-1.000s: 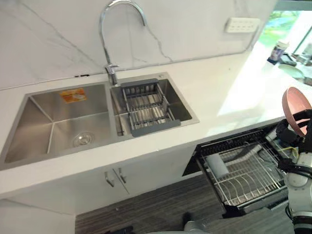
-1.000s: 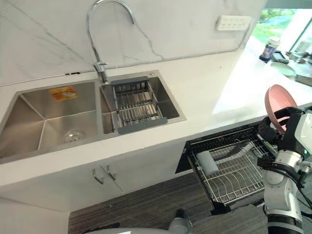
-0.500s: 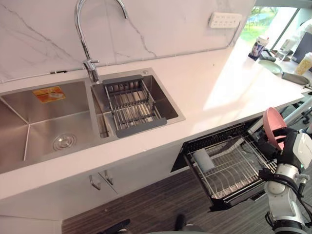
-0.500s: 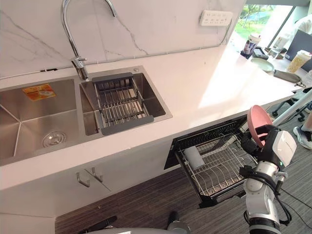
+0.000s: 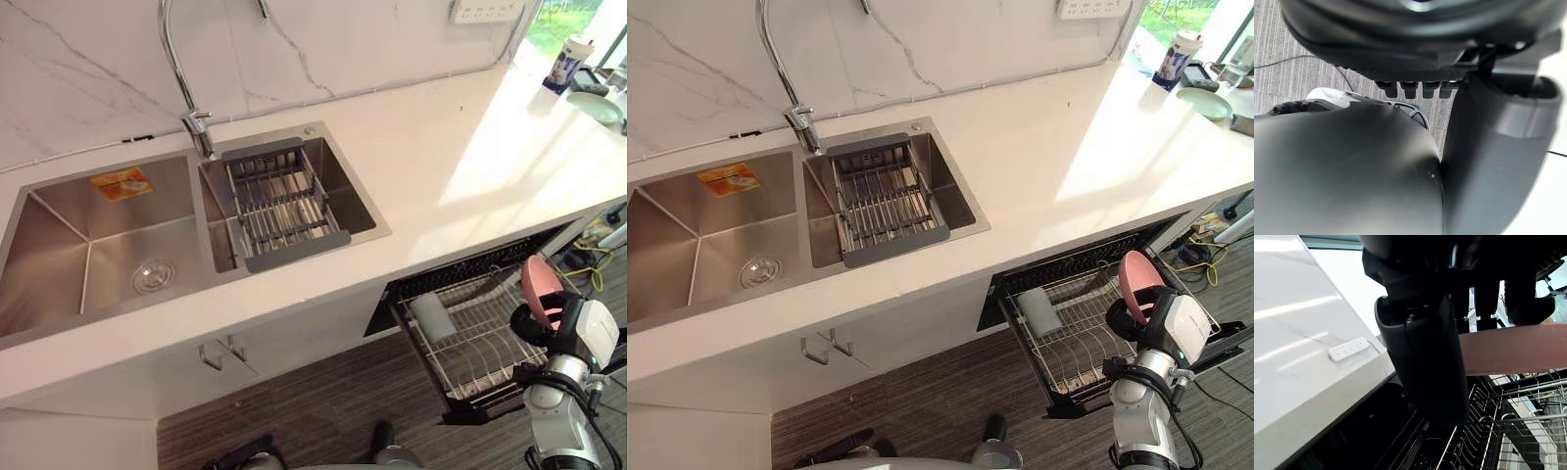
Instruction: Walk over to the sink, pick up the cup, carry it to the dishwasher, place the cup inside the dishwasher, then close the dishwasher door
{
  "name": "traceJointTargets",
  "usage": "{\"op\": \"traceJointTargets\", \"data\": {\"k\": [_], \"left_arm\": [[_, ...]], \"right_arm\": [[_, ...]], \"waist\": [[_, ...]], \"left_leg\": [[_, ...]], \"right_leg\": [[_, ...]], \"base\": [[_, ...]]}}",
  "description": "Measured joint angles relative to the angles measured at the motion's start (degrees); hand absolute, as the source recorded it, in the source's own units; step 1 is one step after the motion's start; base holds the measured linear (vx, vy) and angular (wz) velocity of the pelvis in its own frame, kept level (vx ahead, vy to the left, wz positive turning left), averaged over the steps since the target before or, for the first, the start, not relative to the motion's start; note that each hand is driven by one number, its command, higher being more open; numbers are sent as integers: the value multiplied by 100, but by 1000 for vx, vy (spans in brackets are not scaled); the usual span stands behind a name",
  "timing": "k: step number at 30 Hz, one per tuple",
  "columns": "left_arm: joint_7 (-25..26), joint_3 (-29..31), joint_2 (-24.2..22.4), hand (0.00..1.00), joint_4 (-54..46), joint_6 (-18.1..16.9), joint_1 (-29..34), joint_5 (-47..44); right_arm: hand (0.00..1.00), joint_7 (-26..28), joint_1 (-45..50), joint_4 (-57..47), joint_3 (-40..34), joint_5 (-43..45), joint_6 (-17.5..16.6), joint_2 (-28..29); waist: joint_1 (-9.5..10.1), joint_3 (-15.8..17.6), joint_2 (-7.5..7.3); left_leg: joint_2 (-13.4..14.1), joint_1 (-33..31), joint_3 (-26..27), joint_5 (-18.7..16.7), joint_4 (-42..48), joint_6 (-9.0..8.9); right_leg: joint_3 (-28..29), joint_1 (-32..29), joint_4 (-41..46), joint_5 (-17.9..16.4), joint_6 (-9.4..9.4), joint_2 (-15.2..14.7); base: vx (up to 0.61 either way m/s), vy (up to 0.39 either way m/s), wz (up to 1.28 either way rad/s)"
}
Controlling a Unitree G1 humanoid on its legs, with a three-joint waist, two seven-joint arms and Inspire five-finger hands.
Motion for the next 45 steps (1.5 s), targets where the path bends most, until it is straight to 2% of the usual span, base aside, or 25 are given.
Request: {"op": "traceJointTargets", "data": {"k": [10, 15, 18, 19, 24, 28, 30, 35, 37, 39, 40, 43, 44, 45], "left_arm": [[-222, -232, -36, 100, -231, -121, -401, -32], [-225, -383, -65, 100, -231, -172, -746, -417], [-305, -444, -80, 100, -232, -179, -843, -473], [-321, -458, -79, 100, -237, -186, -860, -476], [-344, -485, -79, 100, -237, -182, -879, -530], [-389, -493, -76, 100, -219, -178, -888, -523], [-394, -499, -78, 100, -216, -176, -888, -522], [-379, -496, -105, 100, -205, -167, -889, -483], [-372, -489, -139, 100, -204, -165, -885, -326], [-386, -423, -148, 100, -206, -84, -881, -60], [-386, -389, -147, 100, -203, -66, -881, 9], [-373, -221, -116, 100, -83, -42, -822, 167], [-363, -219, -81, 100, 25, -41, -803, 230], [-352, -217, -54, 100, 48, -29, -793, 235]], "right_arm": [[0, 181, -1448, 1548, 322, 187, 372, -499], [0, 153, -2021, 2244, 313, 711, 522, -1025], [0, 8, -2238, 2463, 305, 798, 683, -1129], [100, -94, -2345, 2542, 305, 798, 844, -1131], [100, -161, -2554, 2885, 77, 886, 1437, -1145], [100, -111, -2324, 2986, -165, 1535, 1430, -1076], [100, -150, -2256, 2948, -241, 1757, 1309, -1002], [100, -561, -1886, 1833, -634, 2699, 764, -504], [100, -751, -1657, 950, -956, 3584, 345, -177], [100, -820, -1446, -7, -1273, 4235, -138, 161], [100, -827, -1434, -237, -1333, 4261, -228, 233], [100, -838, -1204, -1083, -1605, 4448, -592, 355], [100, -869, -1153, -1200, -1843, 4523, -706, 355], [100, -917, -1140, -1227, -1971, 4604, -758, 350]], "waist": [[39, 814, 347], [34, 1318, 519], [36, 1423, 592], [32, 1464, 610], [83, 1489, 629], [78, 1507, 653], [70, 1507, 653], [58, 1505, 644], [13, 1474, 611], [-10, 1405, 501], [-20, 1390, 474], [-59, 1184, 261], [-117, 1058, 142], [-146, 983, 131]], "left_leg": [[-273, -631, -391, 246, -23, 246], [-350, -1039, -666, 378, 9, 333], [-371, -1192, -720, 447, -8, 354], [-379, -1192, -740, 474, -31, 359], [-381, -1192, -762, 589, -189, 336], [-352, -1151, -777, 609, -212, 325], [-338, -1121, -768, 618, -239, 310], [-282, -998, -755, 635, -286, 275], [-277, -884, -743, 631, -315, 258], [-275, -663, -613, 628, -414, 251], [-275, -580, -564, 622, -451, 242], [-256, -181, -276, 602, -669, 203], [-258, -67, -219, 597, -748, 191], [-256, 3, -189, 589, -786, 177]], "right_leg": [[-323, -383, 25, 179, 27, -259], [-539, -650, 256, 166, 13, -384], [-575, -813, 370, 144, -12, -424], [-591, -823, 413, 125, -18, -436], [-577, -969, 647, -35, -85, -474], [-567, -987, 792, -106, -89, -478], [-549, -986, 808, -117, -86, -460], [-456, -905, 804, -142, -107, -381], [-343, -808, 775, -151, -97, -353], [-198, -720, 763, -174, -64, -336], [-150, -684, 762, -179, -56, -329], [114, -556, 698, -180, -23, -265], [150, -477, 618, -164, -11, -236], [172, -428, 578, -160, -5, -218]], "base": [[-72, 48, 22], [-32, 47, 27], [-47, 40, 16], [-49, 39, 8], [-34, 20, 3], [0, 0, 0], [29, 3, -4], [22, -3, -3], [7, 5, -4], [3, 13, -25], [9, 12, -40], [36, -1, -44], [82, -12, -35], [80, -12, -25]]}}
